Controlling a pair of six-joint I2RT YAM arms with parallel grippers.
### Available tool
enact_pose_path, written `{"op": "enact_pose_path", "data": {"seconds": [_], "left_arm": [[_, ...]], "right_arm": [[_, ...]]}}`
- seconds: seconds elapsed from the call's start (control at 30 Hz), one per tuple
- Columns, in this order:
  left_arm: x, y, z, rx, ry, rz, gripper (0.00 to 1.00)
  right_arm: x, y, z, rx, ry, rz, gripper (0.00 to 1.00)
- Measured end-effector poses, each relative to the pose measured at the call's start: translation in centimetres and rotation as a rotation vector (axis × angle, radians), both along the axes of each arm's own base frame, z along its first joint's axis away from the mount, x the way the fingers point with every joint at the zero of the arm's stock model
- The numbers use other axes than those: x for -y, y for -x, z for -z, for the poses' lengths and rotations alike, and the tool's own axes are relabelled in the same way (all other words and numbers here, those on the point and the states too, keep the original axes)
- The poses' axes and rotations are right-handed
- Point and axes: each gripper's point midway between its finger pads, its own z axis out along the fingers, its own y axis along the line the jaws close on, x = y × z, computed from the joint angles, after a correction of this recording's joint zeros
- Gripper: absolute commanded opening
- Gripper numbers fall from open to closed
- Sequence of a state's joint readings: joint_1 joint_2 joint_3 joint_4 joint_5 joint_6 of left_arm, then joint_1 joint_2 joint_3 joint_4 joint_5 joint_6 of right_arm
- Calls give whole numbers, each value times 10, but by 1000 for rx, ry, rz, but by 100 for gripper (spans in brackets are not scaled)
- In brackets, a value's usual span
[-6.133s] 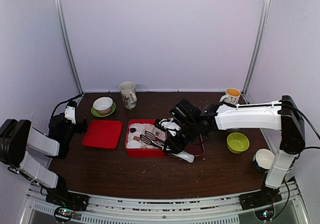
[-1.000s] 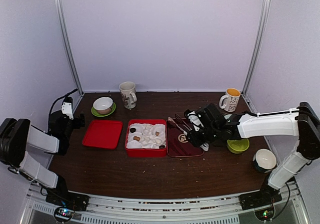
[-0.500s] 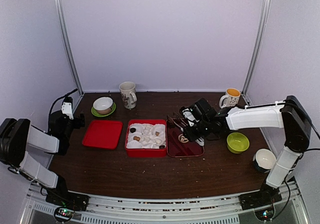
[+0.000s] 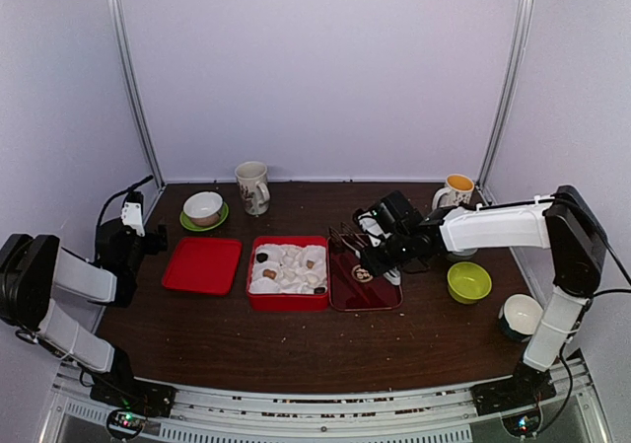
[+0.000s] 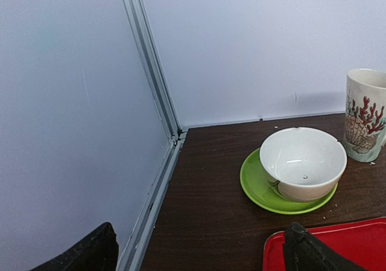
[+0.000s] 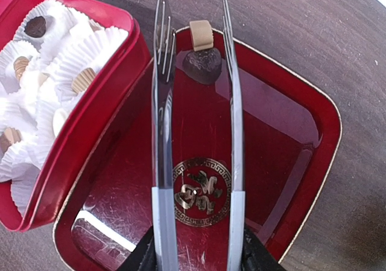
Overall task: Pack the chocolate
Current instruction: Pick up the fake chocolate from the plate.
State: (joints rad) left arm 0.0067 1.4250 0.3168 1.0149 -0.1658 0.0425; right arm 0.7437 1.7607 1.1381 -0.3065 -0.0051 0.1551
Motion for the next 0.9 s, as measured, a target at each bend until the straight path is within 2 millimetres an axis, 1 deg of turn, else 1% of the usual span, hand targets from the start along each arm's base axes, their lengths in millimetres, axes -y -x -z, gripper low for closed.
{"op": "enact_pose_path", "data": {"seconds": [0.27,0.43,0.67,0.73,0.77,0.9], "left_arm": [[0,0,0,0,0,0,98],[0,0,0,0,0,0,98],[0,0,0,0,0,0,98],[0,0,0,0,0,0,98],[0,0,0,0,0,0,98],[0,0,0,0,0,-1,98]], "right_arm": [[-2,-4,7,-21,12,3,38],[-3,-7,12,-36,17,3,35],[-6,-9,11,-42,17,0,32],[-8,-10,10,-41,15,-1,27],[-8,-11,9,-40,14,-1,26],[-9,-12,9,-39,12,-1,26]]}}
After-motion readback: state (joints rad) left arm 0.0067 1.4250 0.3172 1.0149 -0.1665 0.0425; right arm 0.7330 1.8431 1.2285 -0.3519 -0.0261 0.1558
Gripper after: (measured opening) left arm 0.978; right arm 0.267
